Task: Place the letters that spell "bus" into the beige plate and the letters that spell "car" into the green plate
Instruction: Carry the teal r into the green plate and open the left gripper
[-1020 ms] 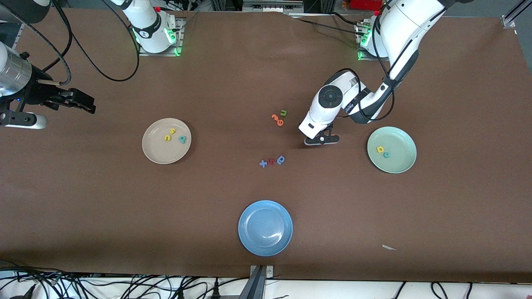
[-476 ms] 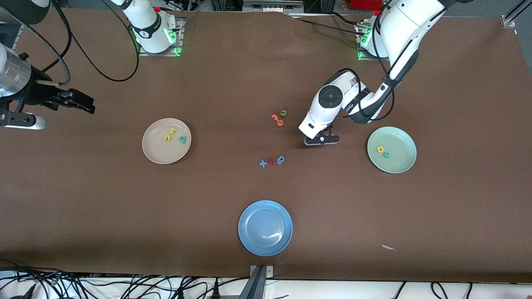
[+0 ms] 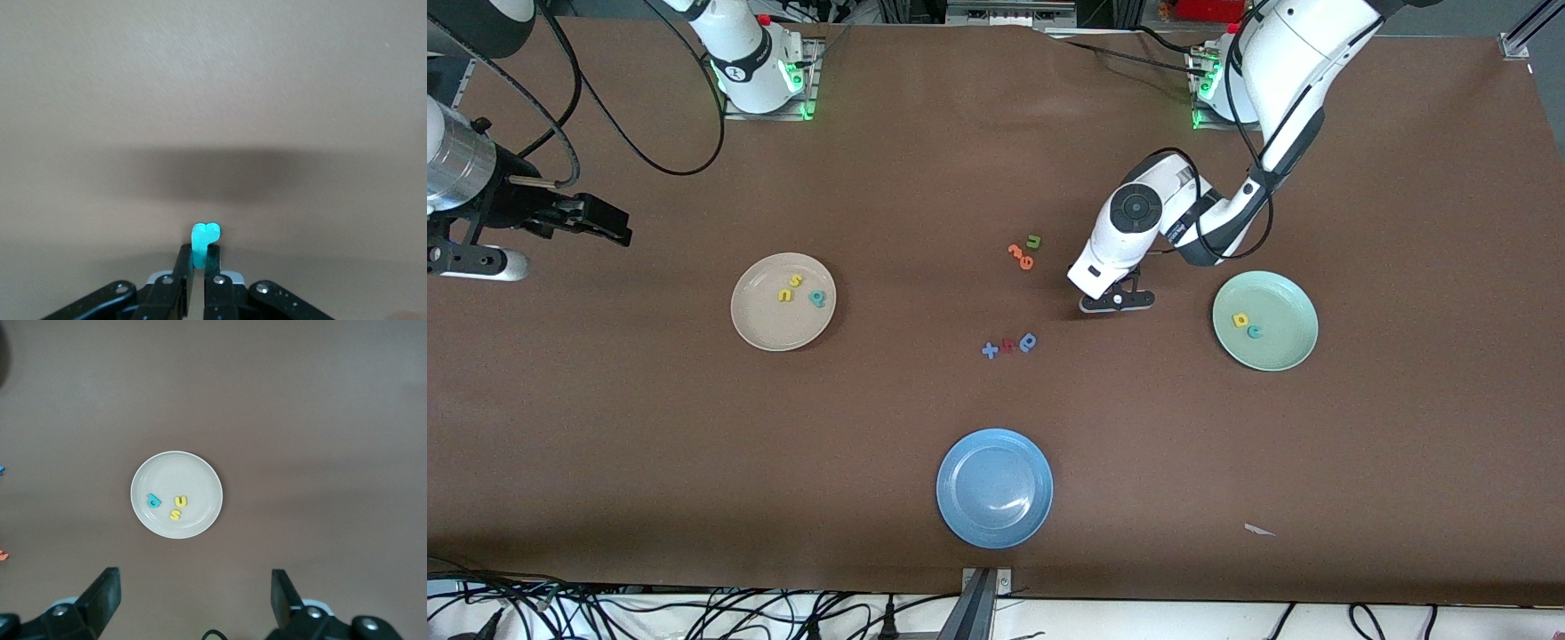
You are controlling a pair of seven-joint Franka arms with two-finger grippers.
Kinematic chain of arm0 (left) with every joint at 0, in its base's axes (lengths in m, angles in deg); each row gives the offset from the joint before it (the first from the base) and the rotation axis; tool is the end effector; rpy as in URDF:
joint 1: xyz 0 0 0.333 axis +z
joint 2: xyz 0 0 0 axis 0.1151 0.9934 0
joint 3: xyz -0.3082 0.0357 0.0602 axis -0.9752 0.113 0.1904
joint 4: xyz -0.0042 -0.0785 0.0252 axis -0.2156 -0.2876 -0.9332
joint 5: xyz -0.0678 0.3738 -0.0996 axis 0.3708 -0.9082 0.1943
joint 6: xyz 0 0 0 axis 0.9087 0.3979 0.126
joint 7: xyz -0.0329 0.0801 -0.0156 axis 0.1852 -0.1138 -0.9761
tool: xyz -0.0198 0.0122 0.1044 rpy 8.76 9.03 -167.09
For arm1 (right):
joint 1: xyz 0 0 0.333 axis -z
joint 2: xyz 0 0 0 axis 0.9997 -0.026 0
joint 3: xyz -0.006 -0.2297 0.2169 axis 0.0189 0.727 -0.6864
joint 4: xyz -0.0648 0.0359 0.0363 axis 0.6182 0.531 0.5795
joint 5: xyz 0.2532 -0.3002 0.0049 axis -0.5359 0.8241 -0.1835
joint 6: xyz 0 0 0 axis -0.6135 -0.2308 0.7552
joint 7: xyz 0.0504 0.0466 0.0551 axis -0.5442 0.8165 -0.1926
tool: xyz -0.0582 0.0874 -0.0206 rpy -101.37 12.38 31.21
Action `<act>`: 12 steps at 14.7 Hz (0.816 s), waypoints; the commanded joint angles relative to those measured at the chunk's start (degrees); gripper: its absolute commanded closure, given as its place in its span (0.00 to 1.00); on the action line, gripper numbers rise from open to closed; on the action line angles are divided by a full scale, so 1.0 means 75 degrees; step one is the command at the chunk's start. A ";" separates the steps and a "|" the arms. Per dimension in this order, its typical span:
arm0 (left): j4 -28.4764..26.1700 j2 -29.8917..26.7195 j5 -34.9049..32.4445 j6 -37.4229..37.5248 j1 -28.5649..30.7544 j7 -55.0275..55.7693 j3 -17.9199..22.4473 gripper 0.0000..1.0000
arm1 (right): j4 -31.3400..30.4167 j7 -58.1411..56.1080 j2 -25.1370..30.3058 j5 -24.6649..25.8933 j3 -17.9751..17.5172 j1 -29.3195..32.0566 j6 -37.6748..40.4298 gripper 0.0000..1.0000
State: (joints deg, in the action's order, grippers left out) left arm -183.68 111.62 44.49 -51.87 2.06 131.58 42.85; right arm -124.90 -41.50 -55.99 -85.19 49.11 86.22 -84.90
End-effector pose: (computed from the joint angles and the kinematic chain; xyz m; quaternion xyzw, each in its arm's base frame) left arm 0.4762 -0.3207 0.1744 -0.9975 -0.0478 0.0517 0.0066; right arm 0.5905 0.0565 0.5996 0.9978 -0.0425 -0.0492 0.0119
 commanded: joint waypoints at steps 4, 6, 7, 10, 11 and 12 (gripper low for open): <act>0.1060 -0.0045 -0.0159 0.2137 0.0546 -0.1305 -0.0028 1.00 | 0.0250 -0.0116 -0.0069 0.0048 -0.0056 0.0036 0.0065 0.00; 0.1225 -0.0185 -0.0147 0.2841 0.1084 -0.2322 -0.0063 1.00 | 0.0250 -0.0140 -0.0069 0.0083 -0.0044 0.0060 0.0065 0.00; 0.1226 -0.0302 -0.0135 0.3088 0.1365 -0.2861 -0.0064 1.00 | 0.0250 -0.0291 -0.0069 0.0083 -0.0032 0.0060 0.0065 0.00; 0.1226 -0.0549 -0.0135 0.3710 0.2233 -0.4550 -0.0064 1.00 | 0.0250 -0.0503 -0.0069 0.0095 -0.0032 0.0060 0.0030 0.00; 0.1226 -0.0561 -0.0135 0.3735 0.2491 -0.4926 -0.0064 1.00 | 0.0250 -0.0503 -0.0069 0.0107 -0.0044 0.0060 0.0030 0.00; 0.1214 -0.0549 -0.0147 0.3828 0.2679 -0.5231 -0.0052 1.00 | 0.0250 -0.0503 -0.0069 0.0107 -0.0032 0.0060 0.0030 0.00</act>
State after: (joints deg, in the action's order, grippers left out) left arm -173.81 108.68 44.32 -24.96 19.28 97.79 43.11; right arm -124.52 -44.07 -55.99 -85.18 49.15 86.28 -85.05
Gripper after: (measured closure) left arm 0.890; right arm 0.000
